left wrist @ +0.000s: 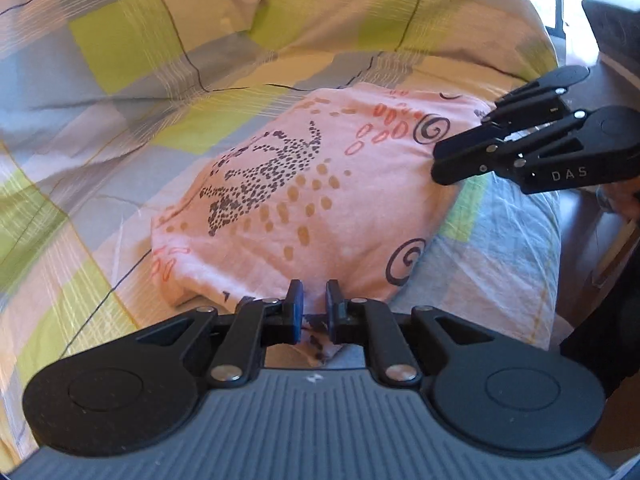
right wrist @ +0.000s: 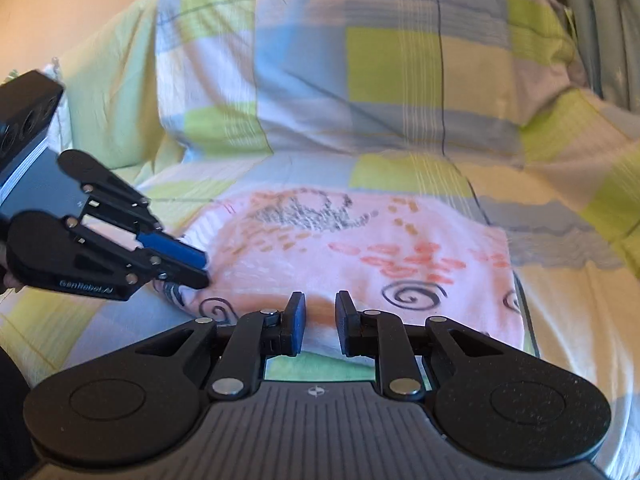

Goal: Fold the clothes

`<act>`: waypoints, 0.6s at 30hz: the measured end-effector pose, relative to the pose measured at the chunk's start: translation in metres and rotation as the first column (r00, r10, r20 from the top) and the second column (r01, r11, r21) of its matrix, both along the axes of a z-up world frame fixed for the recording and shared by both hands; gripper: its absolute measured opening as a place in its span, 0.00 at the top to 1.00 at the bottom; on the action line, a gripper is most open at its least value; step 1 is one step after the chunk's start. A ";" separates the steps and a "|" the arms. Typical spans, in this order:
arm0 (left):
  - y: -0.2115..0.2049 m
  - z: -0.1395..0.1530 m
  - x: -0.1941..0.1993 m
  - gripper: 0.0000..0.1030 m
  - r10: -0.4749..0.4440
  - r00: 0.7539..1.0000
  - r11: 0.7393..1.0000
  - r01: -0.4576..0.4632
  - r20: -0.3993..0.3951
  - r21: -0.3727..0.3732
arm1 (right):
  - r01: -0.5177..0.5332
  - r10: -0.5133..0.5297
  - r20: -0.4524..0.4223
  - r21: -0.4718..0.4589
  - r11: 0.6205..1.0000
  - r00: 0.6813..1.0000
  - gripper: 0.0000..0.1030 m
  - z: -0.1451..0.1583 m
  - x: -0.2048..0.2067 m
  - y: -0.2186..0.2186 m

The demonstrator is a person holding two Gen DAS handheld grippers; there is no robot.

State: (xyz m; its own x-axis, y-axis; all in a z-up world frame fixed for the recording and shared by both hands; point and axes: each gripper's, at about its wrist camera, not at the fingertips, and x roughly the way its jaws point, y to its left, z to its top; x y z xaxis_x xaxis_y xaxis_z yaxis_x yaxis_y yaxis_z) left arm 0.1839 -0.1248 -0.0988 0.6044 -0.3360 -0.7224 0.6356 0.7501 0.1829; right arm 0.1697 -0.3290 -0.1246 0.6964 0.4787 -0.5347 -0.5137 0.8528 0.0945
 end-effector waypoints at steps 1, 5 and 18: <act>0.006 0.001 0.003 0.90 0.024 1.000 0.999 -0.024 -0.019 -0.023 | 0.026 -0.026 -0.013 -0.007 1.000 1.000 0.80 -0.003 0.002 -0.005; 0.007 0.002 0.008 0.90 0.048 0.999 0.999 -0.048 -0.020 0.005 | 0.107 -0.108 -0.057 -0.010 0.994 0.993 0.94 -0.010 0.008 -0.029; -0.006 0.002 0.010 0.90 0.006 1.000 0.994 -0.007 0.008 0.107 | 0.130 -0.133 -0.107 -0.035 0.991 0.985 1.00 -0.010 0.013 -0.034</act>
